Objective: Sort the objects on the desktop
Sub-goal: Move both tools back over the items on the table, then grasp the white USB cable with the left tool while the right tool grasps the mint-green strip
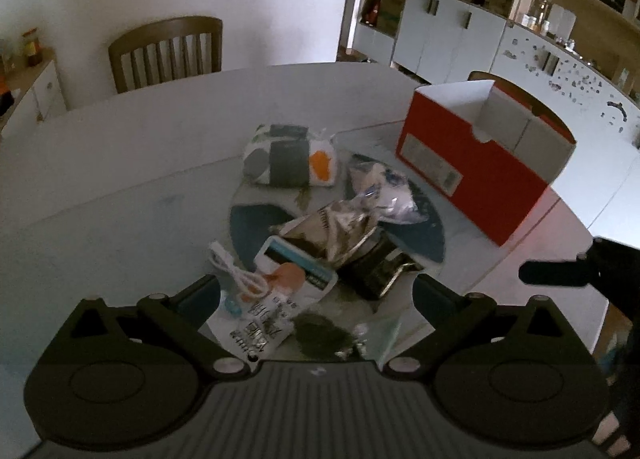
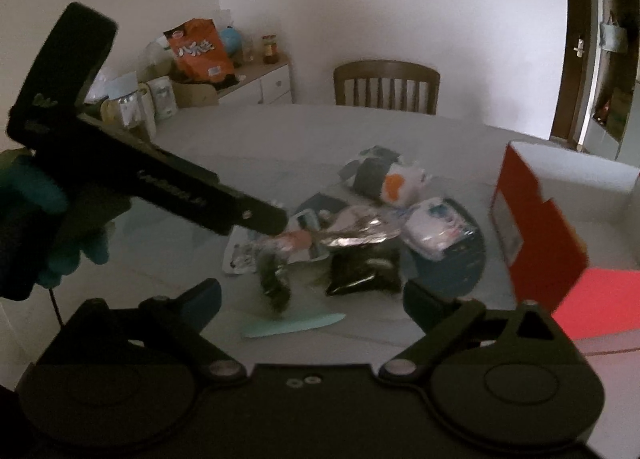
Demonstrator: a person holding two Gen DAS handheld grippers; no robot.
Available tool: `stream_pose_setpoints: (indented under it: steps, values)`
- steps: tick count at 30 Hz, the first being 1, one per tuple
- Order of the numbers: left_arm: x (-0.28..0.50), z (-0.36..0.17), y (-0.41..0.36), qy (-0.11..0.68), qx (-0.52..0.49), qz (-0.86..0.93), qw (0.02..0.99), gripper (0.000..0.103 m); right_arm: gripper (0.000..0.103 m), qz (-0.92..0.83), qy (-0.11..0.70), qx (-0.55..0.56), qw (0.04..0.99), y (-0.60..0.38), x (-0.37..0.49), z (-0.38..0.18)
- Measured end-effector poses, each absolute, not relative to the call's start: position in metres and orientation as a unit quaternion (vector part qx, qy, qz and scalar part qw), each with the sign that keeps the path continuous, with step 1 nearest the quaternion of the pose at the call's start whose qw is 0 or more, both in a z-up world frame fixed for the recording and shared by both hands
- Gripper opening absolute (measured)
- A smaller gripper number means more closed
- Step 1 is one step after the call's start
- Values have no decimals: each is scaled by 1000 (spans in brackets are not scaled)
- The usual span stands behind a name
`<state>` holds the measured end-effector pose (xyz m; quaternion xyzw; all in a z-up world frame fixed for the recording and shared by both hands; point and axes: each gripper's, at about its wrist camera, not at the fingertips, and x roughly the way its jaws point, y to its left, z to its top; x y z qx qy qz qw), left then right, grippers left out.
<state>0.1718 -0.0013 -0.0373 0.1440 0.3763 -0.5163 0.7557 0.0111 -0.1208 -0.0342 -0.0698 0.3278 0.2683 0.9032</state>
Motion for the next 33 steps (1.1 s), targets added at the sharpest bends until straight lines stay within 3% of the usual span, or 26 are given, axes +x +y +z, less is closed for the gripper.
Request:
stream_pose_setpoints:
  steps: [19,33]
  values:
    - [244,-90,-23,416,135,-460,772,103,100,258,346,-78,899,-88,27,-96]
    - [253,-105,-23,412,136,-463,773,103,102,267,352,-93,892,-73,37,-124]
